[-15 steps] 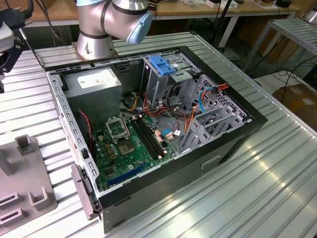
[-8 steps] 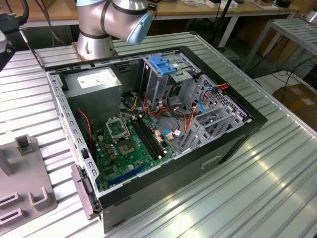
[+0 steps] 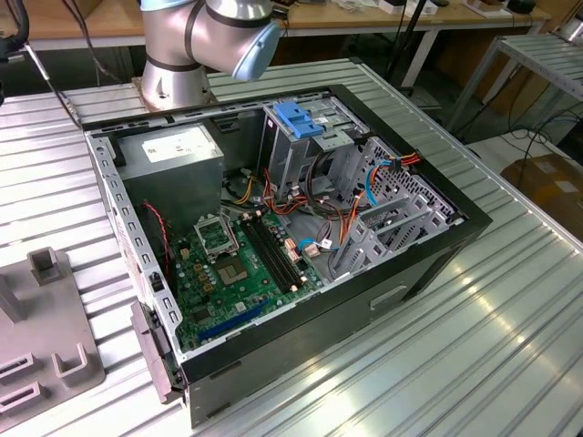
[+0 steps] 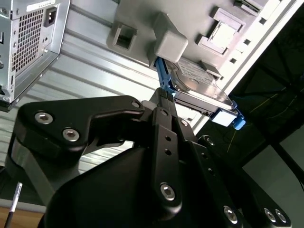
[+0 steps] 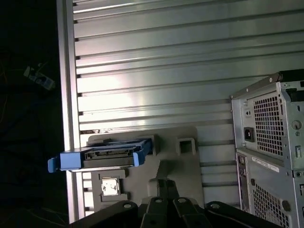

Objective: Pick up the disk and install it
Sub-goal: 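Reach for the disk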

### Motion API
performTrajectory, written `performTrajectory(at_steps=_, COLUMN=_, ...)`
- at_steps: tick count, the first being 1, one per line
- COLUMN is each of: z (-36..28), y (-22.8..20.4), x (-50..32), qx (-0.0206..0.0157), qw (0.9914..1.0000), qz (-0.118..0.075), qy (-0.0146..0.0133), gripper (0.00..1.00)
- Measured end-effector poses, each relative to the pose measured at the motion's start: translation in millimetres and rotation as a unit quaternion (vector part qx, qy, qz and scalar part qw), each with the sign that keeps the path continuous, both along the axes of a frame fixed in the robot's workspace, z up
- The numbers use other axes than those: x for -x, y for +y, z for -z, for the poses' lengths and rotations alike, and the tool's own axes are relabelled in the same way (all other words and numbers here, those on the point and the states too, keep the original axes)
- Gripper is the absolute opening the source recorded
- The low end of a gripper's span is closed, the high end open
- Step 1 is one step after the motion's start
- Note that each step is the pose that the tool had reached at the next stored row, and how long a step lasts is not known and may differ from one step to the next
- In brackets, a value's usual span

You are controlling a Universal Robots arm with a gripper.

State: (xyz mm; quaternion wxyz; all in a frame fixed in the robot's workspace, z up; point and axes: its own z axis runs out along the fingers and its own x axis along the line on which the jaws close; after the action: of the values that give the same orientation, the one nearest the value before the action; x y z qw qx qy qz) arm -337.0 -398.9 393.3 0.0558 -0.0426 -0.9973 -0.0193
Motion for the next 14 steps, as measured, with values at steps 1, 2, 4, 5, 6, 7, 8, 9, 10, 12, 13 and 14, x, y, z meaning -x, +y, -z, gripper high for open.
performTrajectory(at_steps=1, z=0.0, y=0.0, x=2.5, qx=0.0, qw=0.99999, qz=0.0, qy=0.0036, gripper=0.1)
performTrajectory(at_steps=2, z=0.0, y=0.0, x=5.3, qx=0.0, qw=0.99997, qz=0.001, qy=0.0076, gripper=0.1)
performTrajectory(at_steps=4, z=0.0, y=0.0, x=9.5, qx=0.0, qw=0.99992, qz=0.001, qy=0.0124, gripper=0.1)
performTrajectory(at_steps=5, z=0.1, y=0.0, x=11.5, qx=0.0, qw=0.9999, qz=0.002, qy=0.0142, gripper=0.1)
performTrajectory(at_steps=6, z=0.1, y=0.0, x=13.6, qx=0.0, qw=0.99987, qz=0.002, qy=0.0158, gripper=0.1)
performTrajectory(at_steps=7, z=0.1, y=0.0, x=17.1, qx=0.0, qw=0.99986, qz=0.002, qy=0.0165, gripper=0.1)
performTrajectory(at_steps=8, z=0.5, y=0.0, x=24.5, qx=-0.0003, qw=0.99986, qz=0.002, qy=0.0164, gripper=0.1)
performTrajectory(at_steps=9, z=0.6, y=0.0, x=30.2, qx=-0.0004, qw=0.99986, qz=0.002, qy=0.0164, gripper=0.1)
performTrajectory(at_steps=10, z=1.1, y=0.0, x=38.1, qx=-0.0014, qw=0.99986, qz=0.002, qy=0.0163, gripper=0.1)
performTrajectory(at_steps=12, z=2.2, y=0.0, x=41.9, qx=-0.0025, qw=0.99995, qz=0.0, qy=0.0096, gripper=0.1)
performTrajectory(at_steps=13, z=2.3, y=0.0, x=42.6, qx=-0.0025, qw=0.99999, qz=0.0, qy=0.0044, gripper=0.1)
performTrajectory(at_steps=14, z=2.6, y=0.0, x=44.1, qx=-0.0025, qw=0.99997, qz=-0.001, qy=-0.007, gripper=0.1)
